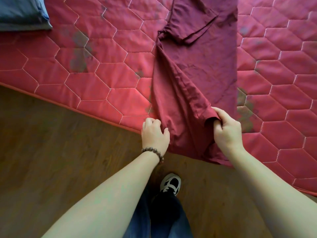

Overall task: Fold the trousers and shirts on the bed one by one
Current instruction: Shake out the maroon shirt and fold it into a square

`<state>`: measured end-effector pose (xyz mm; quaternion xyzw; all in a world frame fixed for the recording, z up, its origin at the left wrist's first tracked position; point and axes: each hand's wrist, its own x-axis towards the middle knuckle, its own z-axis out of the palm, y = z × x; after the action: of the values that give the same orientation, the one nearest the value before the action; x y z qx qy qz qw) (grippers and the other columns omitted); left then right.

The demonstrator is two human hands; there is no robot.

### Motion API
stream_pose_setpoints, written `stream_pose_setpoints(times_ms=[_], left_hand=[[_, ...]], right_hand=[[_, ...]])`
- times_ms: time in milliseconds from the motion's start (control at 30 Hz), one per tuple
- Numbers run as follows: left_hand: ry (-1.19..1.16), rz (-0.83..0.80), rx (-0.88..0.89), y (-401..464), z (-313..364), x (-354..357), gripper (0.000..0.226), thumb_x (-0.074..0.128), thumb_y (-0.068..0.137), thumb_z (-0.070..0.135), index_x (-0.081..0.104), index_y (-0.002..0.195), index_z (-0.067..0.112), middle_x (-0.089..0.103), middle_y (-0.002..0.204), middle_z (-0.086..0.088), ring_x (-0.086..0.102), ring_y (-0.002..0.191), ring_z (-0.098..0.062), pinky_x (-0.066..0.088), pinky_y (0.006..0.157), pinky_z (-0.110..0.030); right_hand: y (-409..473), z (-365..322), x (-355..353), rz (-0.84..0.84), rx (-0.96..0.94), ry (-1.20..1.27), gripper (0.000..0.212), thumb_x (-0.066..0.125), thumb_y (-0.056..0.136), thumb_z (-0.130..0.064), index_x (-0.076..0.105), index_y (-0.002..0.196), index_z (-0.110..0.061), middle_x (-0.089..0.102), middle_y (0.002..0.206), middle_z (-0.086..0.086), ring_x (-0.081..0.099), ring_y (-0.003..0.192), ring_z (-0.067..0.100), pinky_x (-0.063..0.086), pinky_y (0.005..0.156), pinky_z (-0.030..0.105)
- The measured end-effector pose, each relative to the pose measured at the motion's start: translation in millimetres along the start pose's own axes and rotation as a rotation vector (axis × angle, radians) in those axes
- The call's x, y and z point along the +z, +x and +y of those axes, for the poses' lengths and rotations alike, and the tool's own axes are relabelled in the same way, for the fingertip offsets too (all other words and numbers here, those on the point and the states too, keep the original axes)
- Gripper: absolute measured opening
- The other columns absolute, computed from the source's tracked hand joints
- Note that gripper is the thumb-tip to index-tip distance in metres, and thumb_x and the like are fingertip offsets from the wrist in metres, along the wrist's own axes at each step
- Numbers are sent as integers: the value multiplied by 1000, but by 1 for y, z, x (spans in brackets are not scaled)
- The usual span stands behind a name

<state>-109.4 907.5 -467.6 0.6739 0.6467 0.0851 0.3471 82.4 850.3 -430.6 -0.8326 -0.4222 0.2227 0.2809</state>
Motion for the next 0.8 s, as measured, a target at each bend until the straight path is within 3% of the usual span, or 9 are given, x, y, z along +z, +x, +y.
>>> stream_pose_setpoints(times_ms=[67, 133, 233, 300, 433, 567, 633, 700, 800], left_hand=[[-217, 11, -13, 0, 5, -2, 19, 65, 80, 18, 49, 75, 9, 50, 85, -2, 47, 76, -14, 38, 70, -25], [-454, -36, -120, 5, 8, -7, 21, 65, 78, 16, 44, 76, 16, 51, 77, 3, 45, 64, -6, 38, 61, -18], [-1056, -104, -398, 21, 16, -14, 37, 66, 82, 6, 44, 106, 23, 64, 102, 0, 62, 90, -8, 49, 87, -24], [-1232, -133, -490, 33, 14, -16, 47, 66, 83, 1, 44, 117, 25, 66, 101, 3, 64, 93, -10, 50, 87, -28], [-929, -309, -360, 36, -1, -32, 10, 75, 70, 23, 74, 79, 19, 72, 78, -2, 62, 70, -18, 49, 64, -28], [-758, -338, -210, 33, -21, -47, 15, 73, 66, 30, 66, 68, 17, 63, 65, 3, 55, 63, -13, 46, 64, -29], [-689, -318, -212, 31, -28, -54, 14, 71, 74, 26, 60, 69, 21, 57, 61, 6, 50, 61, -14, 42, 63, -28], [-478, -187, -200, 27, -32, -58, 13, 68, 81, 20, 57, 77, 24, 60, 67, 8, 55, 65, -13, 41, 62, -21], [-208, 190, -99, 19, -26, -67, 14, 63, 82, 17, 53, 87, 27, 61, 72, 9, 57, 63, -2, 39, 56, -13]], right_hand=[[-4, 1, 3, -57, 7, 3, 47, 50, 85, 0, 63, 123, -25, 72, 98, 1, 62, 84, 17, 36, 72, 14], [-7, 0, 7, -107, 17, 17, 60, 51, 83, 0, 55, 130, -35, 71, 104, 0, 62, 87, 17, 37, 75, 14], [-11, -2, 15, -188, -20, -55, 85, 53, 79, -1, 29, 141, -54, 62, 115, -8, 55, 99, 12, 38, 82, 18], [-13, -3, 21, -210, -82, -192, 92, 58, 78, -5, 20, 143, -57, 56, 110, -10, 54, 92, 16, 42, 78, 27], [-8, -4, 29, -153, -75, -279, 64, 63, 85, -17, 42, 139, -45, 57, 114, 0, 58, 93, 30, 48, 80, 39], [-10, -12, 32, -25, -110, -198, 42, 65, 85, -7, 65, 124, -23, 48, 141, 13, 43, 130, 33, 34, 107, 48], [-13, -18, 32, -4, -170, -128, 39, 61, 85, -5, 67, 122, -14, 48, 142, 12, 38, 137, 31, 26, 112, 53], [-18, -26, 34, -29, -160, -20, 37, 56, 87, -7, 65, 123, -11, 54, 138, 7, 42, 135, 25, 27, 113, 50], [-29, -40, 37, -25, -112, 160, 36, 53, 89, -7, 65, 123, -11, 60, 129, -1, 52, 125, 17, 34, 110, 27]])
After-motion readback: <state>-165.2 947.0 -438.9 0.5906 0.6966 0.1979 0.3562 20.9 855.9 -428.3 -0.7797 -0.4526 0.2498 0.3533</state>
